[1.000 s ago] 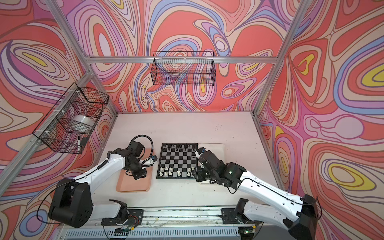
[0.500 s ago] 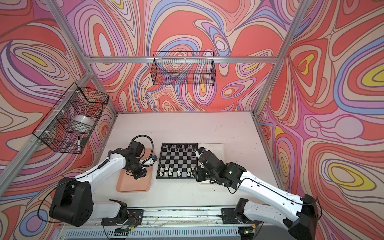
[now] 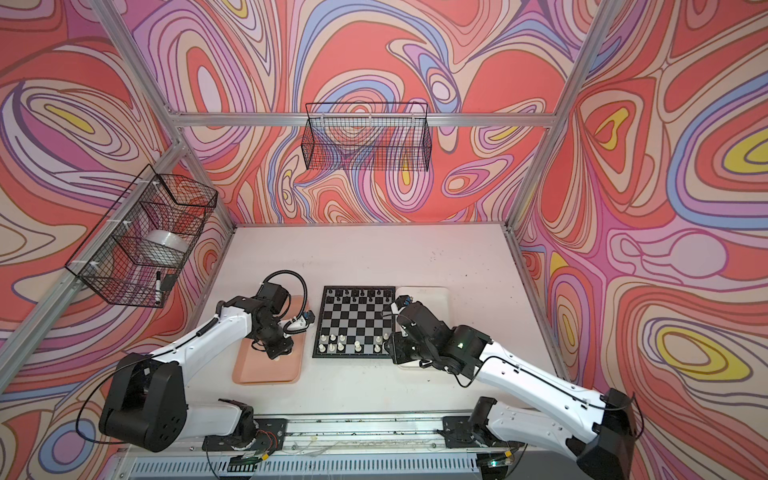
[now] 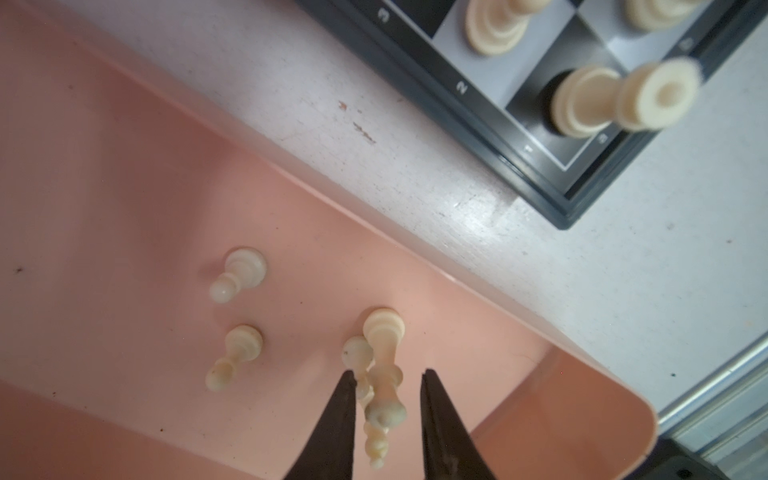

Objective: Set up the chess pieces on the board
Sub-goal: 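Close the left gripper on the white piece in the pink tray, then lift the white piece and carry it over the board's near edge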

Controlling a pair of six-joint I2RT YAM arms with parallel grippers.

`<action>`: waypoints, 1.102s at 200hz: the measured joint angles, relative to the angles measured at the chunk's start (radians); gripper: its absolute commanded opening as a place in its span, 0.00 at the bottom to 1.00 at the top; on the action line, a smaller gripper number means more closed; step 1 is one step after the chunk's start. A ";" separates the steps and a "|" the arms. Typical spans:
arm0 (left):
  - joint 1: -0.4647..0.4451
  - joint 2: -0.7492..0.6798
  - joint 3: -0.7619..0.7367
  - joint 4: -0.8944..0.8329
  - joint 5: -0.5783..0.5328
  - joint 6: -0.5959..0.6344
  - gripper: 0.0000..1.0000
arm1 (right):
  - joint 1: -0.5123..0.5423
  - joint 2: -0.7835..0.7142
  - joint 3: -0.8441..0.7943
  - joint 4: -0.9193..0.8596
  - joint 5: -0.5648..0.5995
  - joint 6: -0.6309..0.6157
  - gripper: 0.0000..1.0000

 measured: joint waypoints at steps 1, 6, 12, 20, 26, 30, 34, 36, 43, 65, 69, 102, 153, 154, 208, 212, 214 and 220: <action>0.000 0.000 0.000 0.000 0.000 0.000 0.27 | 0.000 0.000 0.000 0.000 0.000 0.000 0.32; 0.000 0.002 0.000 0.000 0.000 0.000 0.26 | 0.000 0.000 0.000 0.000 0.000 0.000 0.31; 0.000 0.003 0.000 0.000 0.000 0.000 0.25 | 0.000 0.000 0.000 0.000 0.000 0.000 0.31; 0.000 0.006 0.000 0.000 0.000 0.000 0.24 | 0.000 0.000 0.000 0.000 0.000 0.000 0.31; 0.000 0.009 0.000 0.000 0.000 0.000 0.24 | 0.000 0.000 0.000 0.000 0.000 0.000 0.31; 0.000 0.011 0.000 0.000 0.000 0.000 0.24 | 0.000 0.000 0.000 0.000 0.000 0.000 0.31; 0.000 0.013 0.000 0.000 0.000 0.000 0.23 | 0.000 0.000 0.000 0.000 0.000 0.000 0.31; 0.000 0.013 0.000 0.000 0.000 0.000 0.23 | 0.000 0.000 0.000 0.000 0.000 0.000 0.31; 0.000 0.017 0.000 0.000 0.000 0.000 0.22 | 0.000 0.000 0.000 0.000 0.000 0.000 0.31; 0.000 0.021 0.000 0.000 0.000 0.000 0.18 | 0.000 0.000 0.000 0.000 0.000 0.000 0.31; 0.000 0.021 0.000 0.000 0.000 0.000 0.18 | 0.000 0.000 0.000 0.000 0.000 0.000 0.31; 0.000 0.021 0.007 -0.004 0.002 -0.001 0.15 | 0.000 0.000 -0.002 0.001 0.000 0.000 0.31; 0.000 0.021 0.038 -0.015 0.009 -0.005 0.15 | 0.000 0.000 -0.009 0.002 0.001 0.000 0.31; 0.000 0.021 0.039 -0.015 0.010 -0.005 0.15 | 0.000 0.000 -0.009 0.002 0.001 0.000 0.31; -0.018 0.021 0.119 -0.053 0.029 -0.037 0.14 | 0.000 -0.001 -0.012 0.000 0.008 0.000 0.31; -0.022 0.021 0.126 -0.055 0.030 -0.039 0.14 | 0.000 -0.002 -0.012 0.000 0.008 0.000 0.31; -0.023 0.021 0.129 -0.057 0.030 -0.040 0.14 | 0.000 -0.002 -0.012 0.000 0.008 0.000 0.31; -0.030 0.021 0.142 -0.064 0.031 -0.043 0.14 | 0.000 -0.003 -0.012 0.000 0.008 0.000 0.31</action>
